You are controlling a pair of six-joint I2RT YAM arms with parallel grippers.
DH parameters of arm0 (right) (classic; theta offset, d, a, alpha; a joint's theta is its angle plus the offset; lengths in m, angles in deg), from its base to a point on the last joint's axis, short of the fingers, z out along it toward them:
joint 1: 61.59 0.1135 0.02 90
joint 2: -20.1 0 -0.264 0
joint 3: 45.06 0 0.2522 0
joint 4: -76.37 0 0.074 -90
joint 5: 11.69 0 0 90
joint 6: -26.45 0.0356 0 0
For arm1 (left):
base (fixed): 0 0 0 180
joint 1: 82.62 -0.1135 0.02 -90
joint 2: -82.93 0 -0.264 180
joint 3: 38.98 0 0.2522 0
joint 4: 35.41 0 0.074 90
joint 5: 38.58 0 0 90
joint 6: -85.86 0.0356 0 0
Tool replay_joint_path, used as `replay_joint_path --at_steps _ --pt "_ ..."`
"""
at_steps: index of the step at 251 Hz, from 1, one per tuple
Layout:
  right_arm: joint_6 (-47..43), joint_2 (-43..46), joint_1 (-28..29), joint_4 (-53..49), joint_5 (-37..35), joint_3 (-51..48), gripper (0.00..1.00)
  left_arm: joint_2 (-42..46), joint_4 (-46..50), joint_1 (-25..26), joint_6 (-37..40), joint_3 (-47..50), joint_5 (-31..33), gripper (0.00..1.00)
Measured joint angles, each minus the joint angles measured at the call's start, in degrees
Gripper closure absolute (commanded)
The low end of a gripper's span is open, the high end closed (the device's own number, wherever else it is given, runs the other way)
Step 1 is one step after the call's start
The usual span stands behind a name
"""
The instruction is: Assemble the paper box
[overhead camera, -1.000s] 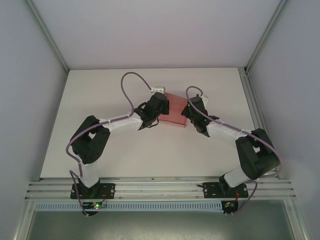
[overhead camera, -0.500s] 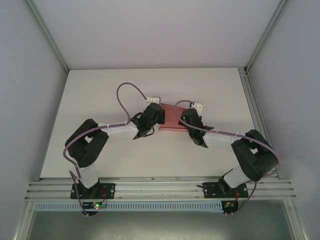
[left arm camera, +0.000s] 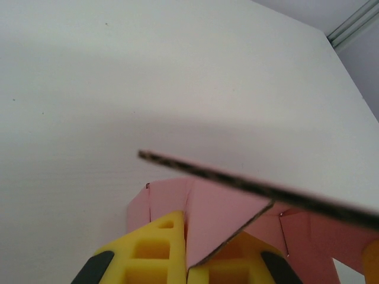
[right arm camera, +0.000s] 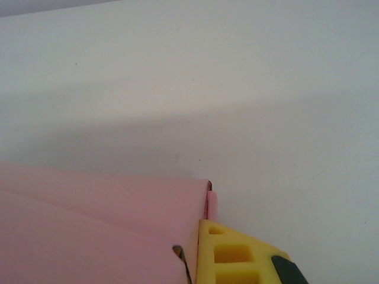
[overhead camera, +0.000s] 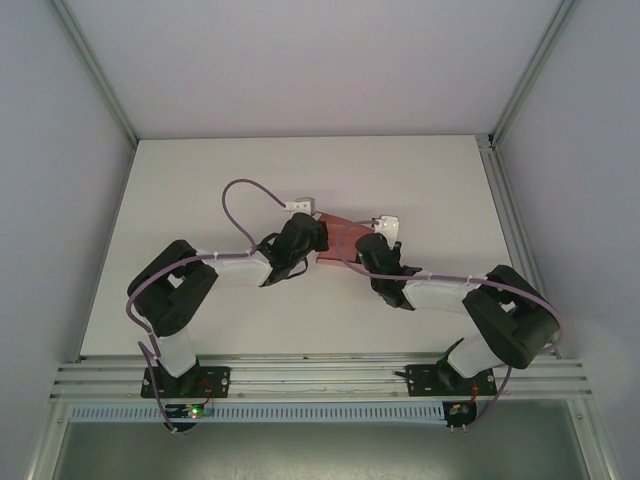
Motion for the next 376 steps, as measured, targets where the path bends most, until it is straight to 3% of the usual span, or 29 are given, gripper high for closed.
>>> replay_joint_path --at_steps 72,105,152,166,179,206,245,311,376 --pt "-0.96 0.5 2.05 3.56 -2.34 -3.1 0.93 0.55 -9.51 0.31 -0.66 6.86 -1.4 0.88" --pt "-2.03 1.55 2.58 5.7 -3.04 -5.51 0.93 0.92 -5.09 2.1 0.0 8.33 -4.09 0.87" --pt "-3.96 3.98 2.69 6.32 -3.26 -6.84 0.93 3.19 2.4 2.82 1.66 6.25 -5.49 0.75" --pt "-4.31 4.63 2.69 6.34 -3.23 -6.84 0.93 4.61 6.71 2.99 2.21 5.31 -4.55 0.65" --pt "-4.9 5.07 2.69 6.34 -3.26 -6.84 0.94 6.29 10.82 3.02 2.62 4.92 -3.1 0.47" --pt "-5.6 5.16 2.67 6.27 -3.3 -6.84 0.95 11.06 20.41 3.02 3.72 4.26 0.81 0.22" --pt "-6.34 4.81 2.51 6.29 -3.39 -6.84 0.95 19.58 31.41 3.02 4.59 3.98 4.11 0.0" --pt "-6.8 3.41 0.52 7.43 -0.13 -7.76 0.96 32.06 40.63 2.62 4.61 2.58 2.99 0.0" --pt "-8.66 1.97 0.52 12.04 2.64 -8.83 0.93 23.63 39.17 -4.85 -0.07 -9.14 -2.36 0.0"
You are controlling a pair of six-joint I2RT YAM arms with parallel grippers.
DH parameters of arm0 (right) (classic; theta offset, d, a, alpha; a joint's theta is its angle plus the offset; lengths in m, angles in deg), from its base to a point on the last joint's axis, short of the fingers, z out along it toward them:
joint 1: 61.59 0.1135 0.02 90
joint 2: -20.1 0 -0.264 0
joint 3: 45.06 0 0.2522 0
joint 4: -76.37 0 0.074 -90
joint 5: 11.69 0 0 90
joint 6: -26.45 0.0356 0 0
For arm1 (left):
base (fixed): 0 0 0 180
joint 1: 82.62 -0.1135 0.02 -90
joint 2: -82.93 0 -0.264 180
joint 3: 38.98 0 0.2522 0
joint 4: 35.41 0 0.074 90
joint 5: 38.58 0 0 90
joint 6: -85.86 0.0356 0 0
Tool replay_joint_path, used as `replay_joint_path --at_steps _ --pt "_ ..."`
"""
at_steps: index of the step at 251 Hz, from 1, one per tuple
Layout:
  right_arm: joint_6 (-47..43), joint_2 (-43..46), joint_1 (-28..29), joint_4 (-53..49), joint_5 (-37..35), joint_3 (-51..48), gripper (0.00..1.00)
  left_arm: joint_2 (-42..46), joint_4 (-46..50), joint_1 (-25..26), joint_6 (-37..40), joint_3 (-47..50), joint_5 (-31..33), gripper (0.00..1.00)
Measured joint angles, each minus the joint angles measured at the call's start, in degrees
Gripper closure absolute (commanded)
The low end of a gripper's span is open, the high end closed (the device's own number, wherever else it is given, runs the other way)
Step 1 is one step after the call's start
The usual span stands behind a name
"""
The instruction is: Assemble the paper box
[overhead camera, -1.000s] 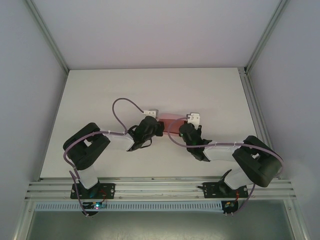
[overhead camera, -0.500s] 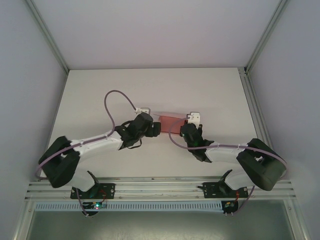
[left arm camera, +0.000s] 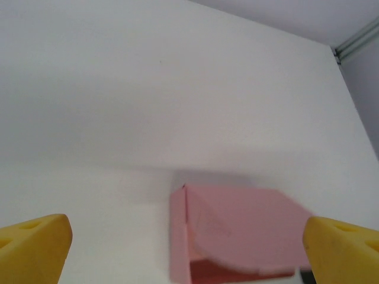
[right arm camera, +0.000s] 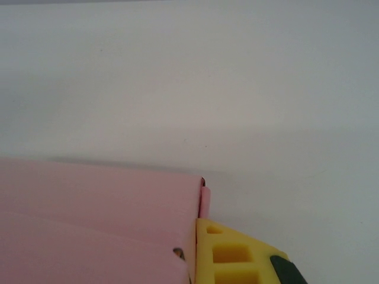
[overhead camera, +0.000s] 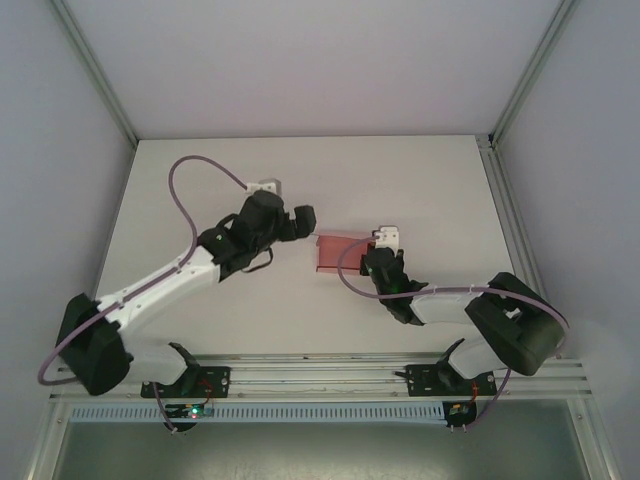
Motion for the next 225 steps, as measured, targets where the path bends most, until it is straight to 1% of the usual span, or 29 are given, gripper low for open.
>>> replay_joint_path --at_steps 23,54,65,99,128,148,175,200,218,225 --pt "-0.52 -1.31 0.0 1.81 0.44 0.0 0.93 -7.54 -2.21 -1.51 -0.87 -2.64 -4.5 0.0" --pt "-0.7 -2.62 0.15 3.72 0.63 0.11 0.93 -16.83 -2.32 -1.53 -1.09 -5.14 -9.6 0.0" --pt "-0.85 -2.99 0.2 4.11 0.66 0.24 0.92 -19.37 -2.34 -1.53 -1.2 -5.25 -11.06 0.02" --pt "-1.27 -4.22 0.66 4.26 -0.5 0.59 0.9 -22.4 -2.58 -1.6 -2.27 -5.22 -15.21 0.08" --pt "-1.07 -4.37 1.57 3.76 -2.49 0.74 0.89 -22.99 -5.86 -1.97 -3.63 -4.24 -17.75 0.16" --pt "-0.63 -4.37 2.36 1.77 -2.95 0.76 0.79 -24.0 -8.55 -2.05 -4.24 -3.48 -18.82 0.22" --pt "-0.59 -3.72 3.78 -3.06 -1.44 0.79 0.68 -26.27 -11.98 -2.05 -4.63 -3.3 -19.58 0.22" --pt "-0.9 -0.26 4.24 -7.91 1.2 1.05 0.57 -26.69 -13.55 -2.08 -4.63 -3.3 -19.3 0.23" --pt "-1.22 2.86 4.28 -11.26 3.58 1.14 0.47 -26.69 -13.77 -2.08 -4.59 -3.28 -19.08 0.23" --pt "-1.73 4.13 4.28 -12.39 4.55 1.16 0.42 -26.69 -13.94 -2.05 -4.59 -3.15 -18.99 0.23"
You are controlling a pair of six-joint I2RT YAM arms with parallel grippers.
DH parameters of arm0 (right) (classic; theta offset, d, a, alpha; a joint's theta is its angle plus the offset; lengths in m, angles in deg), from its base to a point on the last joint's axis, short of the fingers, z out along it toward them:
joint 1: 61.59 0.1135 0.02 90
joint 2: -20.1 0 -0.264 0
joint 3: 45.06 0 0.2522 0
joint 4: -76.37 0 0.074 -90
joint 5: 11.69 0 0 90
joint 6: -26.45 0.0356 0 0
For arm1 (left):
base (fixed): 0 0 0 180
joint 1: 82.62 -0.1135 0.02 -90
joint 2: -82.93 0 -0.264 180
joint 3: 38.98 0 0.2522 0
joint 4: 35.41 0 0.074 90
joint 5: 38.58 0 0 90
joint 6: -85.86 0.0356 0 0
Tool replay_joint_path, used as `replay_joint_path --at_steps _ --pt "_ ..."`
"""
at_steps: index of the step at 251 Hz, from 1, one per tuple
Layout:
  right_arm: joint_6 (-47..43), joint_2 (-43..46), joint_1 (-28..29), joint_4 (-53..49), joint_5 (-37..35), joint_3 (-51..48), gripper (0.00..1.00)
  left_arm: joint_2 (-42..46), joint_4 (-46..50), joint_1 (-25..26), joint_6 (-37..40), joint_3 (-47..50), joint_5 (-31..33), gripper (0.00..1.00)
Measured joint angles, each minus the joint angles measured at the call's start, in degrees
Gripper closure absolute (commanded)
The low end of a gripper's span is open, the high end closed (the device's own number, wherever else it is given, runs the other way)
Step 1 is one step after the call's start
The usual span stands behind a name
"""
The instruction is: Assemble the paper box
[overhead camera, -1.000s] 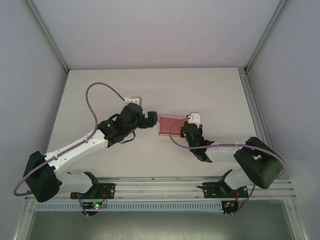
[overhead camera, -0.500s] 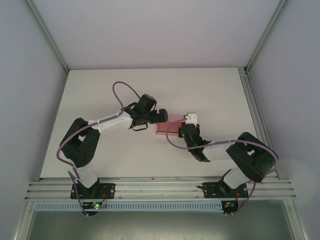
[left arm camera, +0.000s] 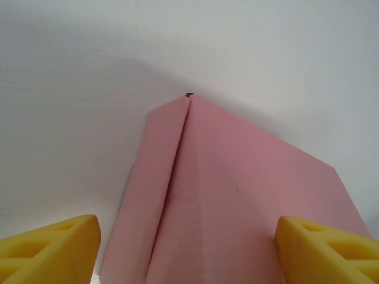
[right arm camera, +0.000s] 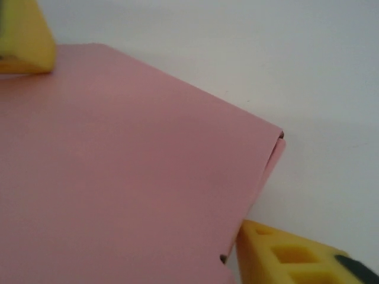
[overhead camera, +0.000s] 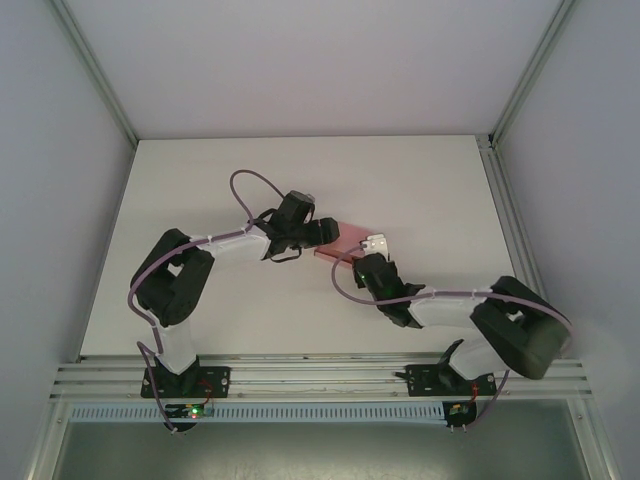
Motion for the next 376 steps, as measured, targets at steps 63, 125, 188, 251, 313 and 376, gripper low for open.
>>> replay_joint_path --at_steps 63,125,188,251,313,376 --pt "-4.74 14.21 -2.36 -13.14 14.51 1.7 0.02 -0.09 0.02 0.2 0.24 0.63 0.96 0.24" --pt "-4.2 29.9 -8.2 -21.55 22.01 0.9 0.02 -0.63 0.0 0.2 1.11 1.22 0.92 0.29" --pt "3.76 19.82 -22.73 -21.97 30.58 7.08 0.02 -0.87 -0.61 0.22 1.92 2.01 0.74 0.3" --pt "8.79 -1.05 -26.16 -18.62 40.94 11.17 0.31 -1.88 -1.33 0.26 1.97 1.99 0.26 0.37" --pt "12.2 -14.16 -30.05 -8.09 53.57 13.88 0.71 -2.25 -1.7 -0.35 2.16 1.99 0.96 0.44" --pt "11.82 -17.64 -32.28 -2.97 58.25 14.29 0.53 -2.14 -2.05 -0.61 2.89 2.21 0.15 0.55"
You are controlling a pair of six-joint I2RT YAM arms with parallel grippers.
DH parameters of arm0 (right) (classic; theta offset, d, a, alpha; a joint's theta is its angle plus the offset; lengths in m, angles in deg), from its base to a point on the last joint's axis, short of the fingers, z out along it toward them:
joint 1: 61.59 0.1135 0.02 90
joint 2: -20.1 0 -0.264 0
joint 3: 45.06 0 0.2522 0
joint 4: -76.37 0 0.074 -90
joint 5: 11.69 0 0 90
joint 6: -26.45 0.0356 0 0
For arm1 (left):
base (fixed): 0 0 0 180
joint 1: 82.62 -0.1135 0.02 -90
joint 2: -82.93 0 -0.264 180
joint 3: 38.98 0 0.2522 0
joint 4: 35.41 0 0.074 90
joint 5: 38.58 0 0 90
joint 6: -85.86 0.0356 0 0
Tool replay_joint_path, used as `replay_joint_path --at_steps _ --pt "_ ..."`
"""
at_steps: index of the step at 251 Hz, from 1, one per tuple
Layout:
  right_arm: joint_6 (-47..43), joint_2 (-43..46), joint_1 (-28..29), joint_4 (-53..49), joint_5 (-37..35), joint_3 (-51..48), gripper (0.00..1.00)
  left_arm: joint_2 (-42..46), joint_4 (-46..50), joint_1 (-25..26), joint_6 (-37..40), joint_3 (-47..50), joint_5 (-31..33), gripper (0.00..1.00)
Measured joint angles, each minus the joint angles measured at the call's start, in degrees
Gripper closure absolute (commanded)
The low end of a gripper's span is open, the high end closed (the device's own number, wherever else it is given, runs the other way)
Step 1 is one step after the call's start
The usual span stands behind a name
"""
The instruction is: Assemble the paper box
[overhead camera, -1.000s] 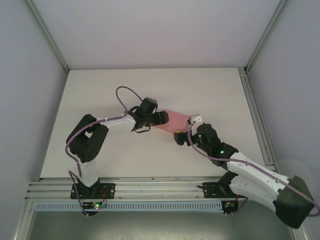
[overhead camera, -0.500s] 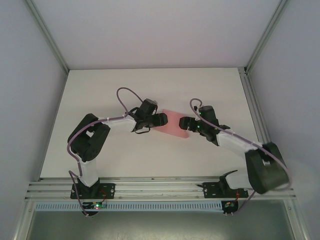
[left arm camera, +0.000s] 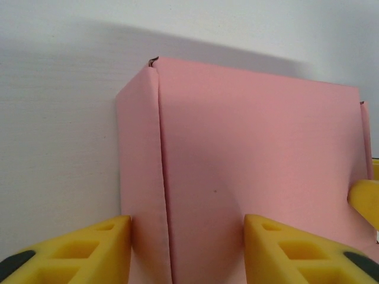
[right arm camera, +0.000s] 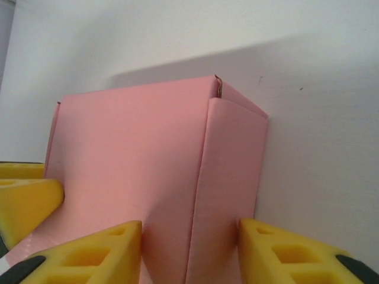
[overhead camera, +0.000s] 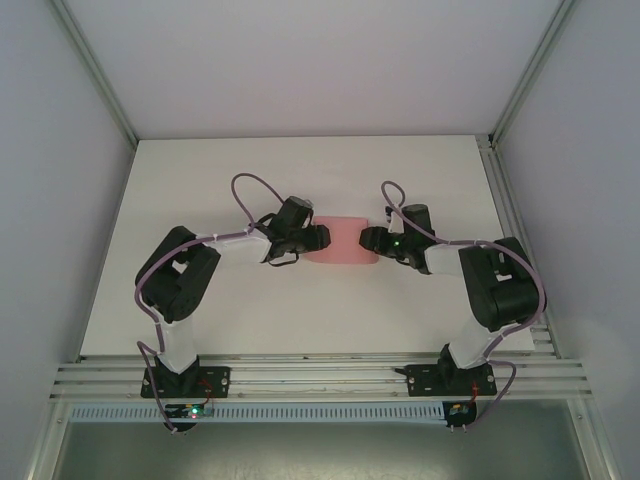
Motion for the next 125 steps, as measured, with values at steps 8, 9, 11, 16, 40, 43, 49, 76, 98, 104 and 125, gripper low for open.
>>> replay_joint_path --at_steps 8,9,11,16,40,43,49,76,98,104,125 --pt "-0.02 0.11 -0.35 0.0 0.44 -0.17 0.5 0.07 -0.61 -0.15 -0.04 0.42 -0.63 0.56" --pt "-0.04 0.13 -0.39 0.0 0.52 -0.2 0.5 0.07 -0.81 -0.17 -0.07 0.52 -0.83 0.56" --pt "0.0 0.2 -0.42 -0.02 0.72 -0.24 0.49 0.07 -0.98 -0.24 -0.09 0.66 -1.03 0.56" --pt "-0.22 0.28 -0.66 -0.28 1.01 -0.33 0.46 0.13 -1.64 -0.37 -0.09 1.11 -1.66 0.57" --pt "-0.46 1.14 -2.16 -2.43 3.23 -0.92 0.4 0.57 -5.99 -1.68 -0.9 3.98 -5.77 0.6" --pt "-0.5 1.27 -2.34 -2.89 3.63 -0.92 0.39 0.61 -6.58 -1.86 -0.98 4.37 -6.23 0.6" --pt "-0.7 1.51 -2.82 -3.96 4.68 -0.92 0.36 0.79 -8.11 -2.32 -1.29 5.4 -7.69 0.61" --pt "-2.19 2.69 -4.09 -8.76 8.39 -0.31 0.29 1.46 -13.6 -4.22 -2.29 9.31 -12.83 0.64" --pt "-3.5 3.48 -4.28 -13.2 10.08 0.63 0.28 1.77 -17.09 -5.68 -2.69 11.76 -16.24 0.65" --pt "-3.87 3.48 -4.33 -14.12 10.36 0.9 0.28 1.79 -18.05 -6.03 -2.71 12.37 -17.09 0.65" --pt "-4.55 3.43 -4.5 -16.65 11.93 1.46 0.27 1.95 -22.21 -7.23 -3.58 15.02 -19.91 0.66"
